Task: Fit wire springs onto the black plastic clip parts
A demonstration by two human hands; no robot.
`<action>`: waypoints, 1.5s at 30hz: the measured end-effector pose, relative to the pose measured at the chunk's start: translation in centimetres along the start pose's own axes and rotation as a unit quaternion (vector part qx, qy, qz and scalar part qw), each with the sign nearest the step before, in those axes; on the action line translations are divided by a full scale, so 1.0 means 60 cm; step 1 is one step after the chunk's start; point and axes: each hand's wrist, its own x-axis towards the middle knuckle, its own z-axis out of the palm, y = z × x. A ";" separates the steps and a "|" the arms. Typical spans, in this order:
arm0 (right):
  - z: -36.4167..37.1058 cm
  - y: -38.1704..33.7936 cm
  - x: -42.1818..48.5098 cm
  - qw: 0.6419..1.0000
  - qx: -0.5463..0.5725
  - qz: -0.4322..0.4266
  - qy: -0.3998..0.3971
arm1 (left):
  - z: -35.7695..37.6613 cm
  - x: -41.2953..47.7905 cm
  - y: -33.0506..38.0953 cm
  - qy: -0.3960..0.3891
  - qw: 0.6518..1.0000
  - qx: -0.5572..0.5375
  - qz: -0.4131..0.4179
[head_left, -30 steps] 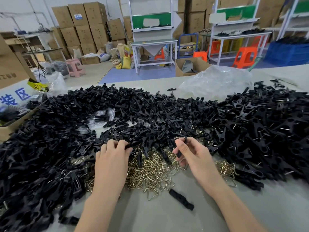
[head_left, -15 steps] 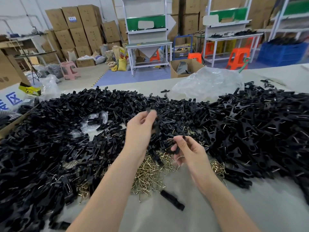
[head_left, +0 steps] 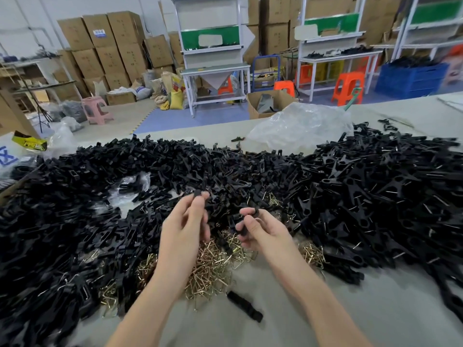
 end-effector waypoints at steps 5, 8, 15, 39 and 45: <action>0.009 -0.006 -0.010 0.999 -0.031 0.008 -0.036 | -0.012 -0.032 -0.031 -0.005 1.000 0.003 -0.002; 0.013 -0.010 -0.011 0.998 -0.046 0.014 -0.046 | 0.000 -0.039 -0.029 -0.012 1.000 0.001 0.002; 0.028 -0.015 -0.011 0.998 -0.016 0.026 -0.053 | 0.005 -0.056 -0.042 0.016 0.980 0.169 0.108; 0.024 -0.020 -0.009 0.999 -0.022 0.025 -0.043 | 0.003 -0.055 -0.041 -0.043 0.982 0.129 0.133; 0.018 -0.024 -0.011 0.998 -0.008 0.017 -0.051 | 0.007 -0.057 -0.044 -0.073 0.980 0.137 0.125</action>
